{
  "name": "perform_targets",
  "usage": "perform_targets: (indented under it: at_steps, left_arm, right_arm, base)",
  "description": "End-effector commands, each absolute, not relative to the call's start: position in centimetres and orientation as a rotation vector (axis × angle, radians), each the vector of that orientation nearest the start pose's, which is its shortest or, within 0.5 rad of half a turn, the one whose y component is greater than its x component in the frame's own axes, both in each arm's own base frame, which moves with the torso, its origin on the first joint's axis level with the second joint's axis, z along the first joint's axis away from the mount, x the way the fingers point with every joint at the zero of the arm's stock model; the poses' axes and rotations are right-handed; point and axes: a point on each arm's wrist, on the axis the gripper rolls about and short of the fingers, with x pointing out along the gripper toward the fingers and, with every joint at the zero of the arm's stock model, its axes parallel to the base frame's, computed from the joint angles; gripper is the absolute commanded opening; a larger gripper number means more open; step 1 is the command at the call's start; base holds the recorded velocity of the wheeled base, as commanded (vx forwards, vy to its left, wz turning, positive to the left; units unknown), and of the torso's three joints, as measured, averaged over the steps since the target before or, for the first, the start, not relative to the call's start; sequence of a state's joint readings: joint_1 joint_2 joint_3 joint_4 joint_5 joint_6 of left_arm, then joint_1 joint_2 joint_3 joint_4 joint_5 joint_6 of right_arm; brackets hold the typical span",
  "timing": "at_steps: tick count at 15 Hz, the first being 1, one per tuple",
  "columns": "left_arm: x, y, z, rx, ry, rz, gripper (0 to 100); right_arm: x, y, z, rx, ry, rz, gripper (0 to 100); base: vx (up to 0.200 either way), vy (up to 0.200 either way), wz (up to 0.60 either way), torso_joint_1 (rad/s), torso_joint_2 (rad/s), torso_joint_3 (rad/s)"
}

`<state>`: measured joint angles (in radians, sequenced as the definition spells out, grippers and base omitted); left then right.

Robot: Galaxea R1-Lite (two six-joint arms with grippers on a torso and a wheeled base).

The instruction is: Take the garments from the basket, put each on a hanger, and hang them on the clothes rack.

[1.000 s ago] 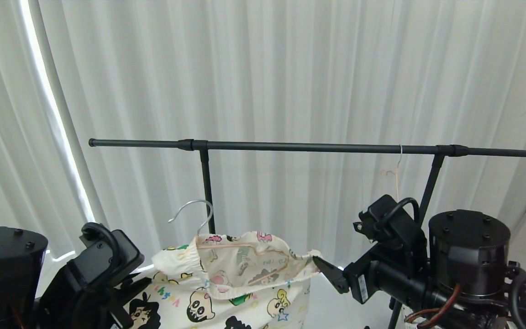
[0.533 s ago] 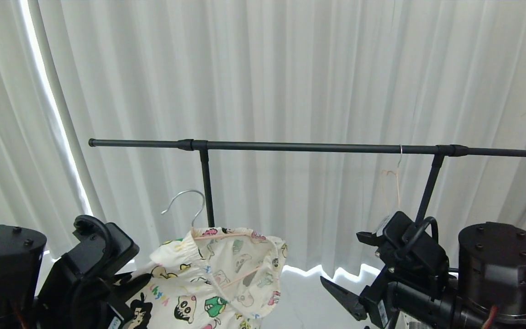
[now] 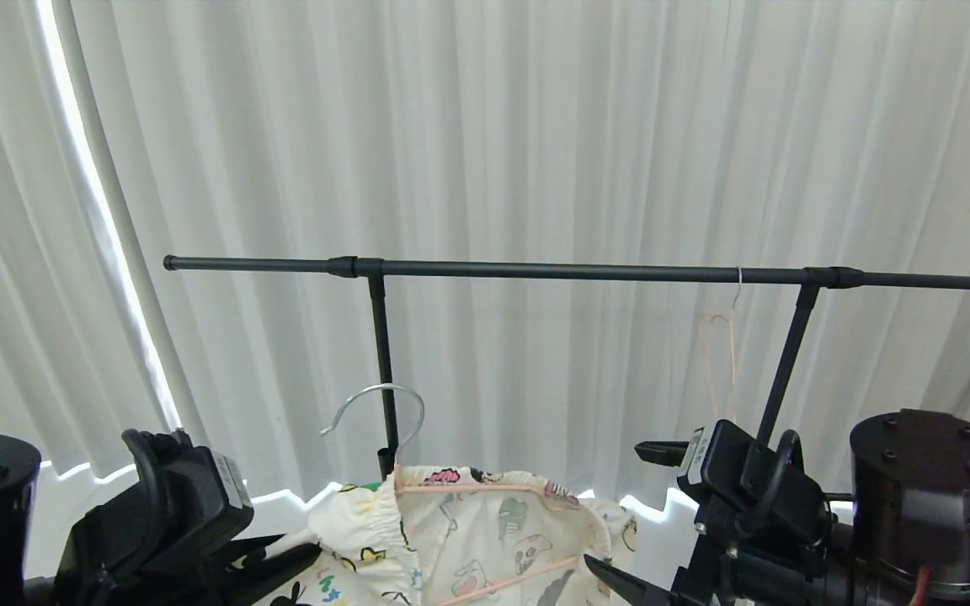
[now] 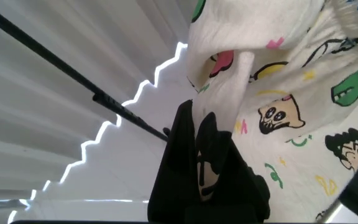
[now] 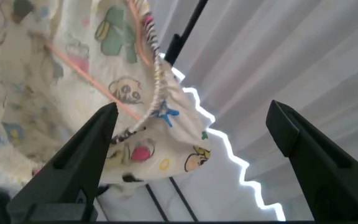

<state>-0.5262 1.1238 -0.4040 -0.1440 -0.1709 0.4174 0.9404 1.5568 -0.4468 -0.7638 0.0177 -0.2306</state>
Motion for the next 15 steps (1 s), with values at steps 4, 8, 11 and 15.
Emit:
perform_targets:
  at_steps: [4, 8, 11, 15]
  left_arm:
    - [11.2, -7.9, 15.9, 0.536, 0.349, -0.983, 0]
    - [11.3, -8.5, 16.9, 0.543, 0.307, -1.007, 0]
    - [11.7, -9.4, 18.3, 0.545, 0.253, -1.035, 0]
    - [11.6, -9.8, 18.6, 0.548, 0.237, -1.054, 0]
  right_arm:
    - [12.5, 18.6, 18.1, -0.442, 0.265, 1.161, 100]
    - [12.4, 20.6, 19.3, -0.482, 0.313, 1.248, 100]
    - [12.8, 21.8, 19.3, -0.487, 0.315, 1.260, 100]
    - [12.8, 21.8, 19.4, -0.486, 0.316, 1.258, 100]
  base:
    - [0.000, 0.000, 0.00, 0.000, 0.00, 0.000]
    - [0.000, 0.000, 0.00, 0.000, 0.00, 0.000]
    - [0.000, 0.000, 0.00, 0.000, 0.00, 0.000]
    - [0.000, 0.000, 0.00, 0.000, 0.00, 0.000]
